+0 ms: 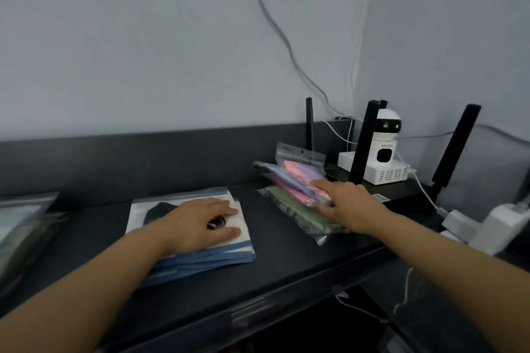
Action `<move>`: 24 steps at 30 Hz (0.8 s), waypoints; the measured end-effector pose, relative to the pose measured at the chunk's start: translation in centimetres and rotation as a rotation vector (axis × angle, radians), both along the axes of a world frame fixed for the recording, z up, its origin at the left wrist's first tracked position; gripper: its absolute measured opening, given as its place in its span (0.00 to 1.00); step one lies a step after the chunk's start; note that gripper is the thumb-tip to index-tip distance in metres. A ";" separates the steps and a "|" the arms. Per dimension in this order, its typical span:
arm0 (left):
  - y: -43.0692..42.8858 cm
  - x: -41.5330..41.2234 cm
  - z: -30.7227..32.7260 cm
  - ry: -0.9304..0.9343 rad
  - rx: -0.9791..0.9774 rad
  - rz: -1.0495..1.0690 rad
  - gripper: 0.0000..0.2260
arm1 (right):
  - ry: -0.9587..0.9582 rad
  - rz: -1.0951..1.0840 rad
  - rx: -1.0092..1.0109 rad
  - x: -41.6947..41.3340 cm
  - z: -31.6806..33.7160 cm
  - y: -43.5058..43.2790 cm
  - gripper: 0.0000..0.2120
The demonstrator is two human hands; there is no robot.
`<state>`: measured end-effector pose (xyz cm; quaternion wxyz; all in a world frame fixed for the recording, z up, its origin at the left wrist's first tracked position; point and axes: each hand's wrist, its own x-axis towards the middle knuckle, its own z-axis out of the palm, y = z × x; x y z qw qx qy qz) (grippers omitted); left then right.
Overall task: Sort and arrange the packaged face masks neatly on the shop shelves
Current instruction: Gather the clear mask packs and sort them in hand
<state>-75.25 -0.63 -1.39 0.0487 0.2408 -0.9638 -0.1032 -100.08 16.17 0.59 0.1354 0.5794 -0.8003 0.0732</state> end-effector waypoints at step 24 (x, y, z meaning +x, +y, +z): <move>6.2 -10.6 1.6 0.247 -0.125 -0.005 0.28 | -0.183 0.053 -0.243 -1.5 -2.1 1.2 0.30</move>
